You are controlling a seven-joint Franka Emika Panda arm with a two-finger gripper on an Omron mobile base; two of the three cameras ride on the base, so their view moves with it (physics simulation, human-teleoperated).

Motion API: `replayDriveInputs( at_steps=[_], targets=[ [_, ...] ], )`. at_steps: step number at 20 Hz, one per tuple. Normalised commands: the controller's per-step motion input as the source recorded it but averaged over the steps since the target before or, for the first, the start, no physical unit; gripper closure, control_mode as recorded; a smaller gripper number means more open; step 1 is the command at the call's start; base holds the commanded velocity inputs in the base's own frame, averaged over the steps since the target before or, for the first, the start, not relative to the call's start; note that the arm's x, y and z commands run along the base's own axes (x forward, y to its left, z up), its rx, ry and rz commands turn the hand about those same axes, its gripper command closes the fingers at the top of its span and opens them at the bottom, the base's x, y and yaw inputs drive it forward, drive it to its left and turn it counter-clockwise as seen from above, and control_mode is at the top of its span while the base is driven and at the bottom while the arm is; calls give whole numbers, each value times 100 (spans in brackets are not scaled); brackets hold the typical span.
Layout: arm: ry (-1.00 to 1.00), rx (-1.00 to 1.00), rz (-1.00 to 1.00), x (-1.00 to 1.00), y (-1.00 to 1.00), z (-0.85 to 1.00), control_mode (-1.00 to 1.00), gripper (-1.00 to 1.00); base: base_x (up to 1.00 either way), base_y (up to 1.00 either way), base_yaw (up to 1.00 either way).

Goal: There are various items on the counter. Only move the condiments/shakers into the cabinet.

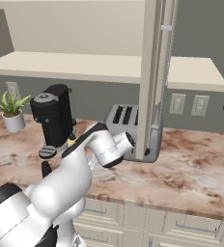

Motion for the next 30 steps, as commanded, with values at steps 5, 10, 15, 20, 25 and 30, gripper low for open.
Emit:
replayDriveInputs(
  at_steps=[5,10,15,20,25,30],
  targets=[
    [0,0,0,8,0,-4,-100,-100,0,0,0],
    [0,0,0,21,0,0,-100,-100,0,0,0],
    [0,0,0,7,3,-1,-100,-100,0,0,0],
    [1,0,0,0,15,-9,-100,-100,0,0,0],
    [0,0,0,0,19,-6,-100,-100,0,0,0],
    [0,0,0,0,20,-1,-100,-100,0,0,0]
  ],
)
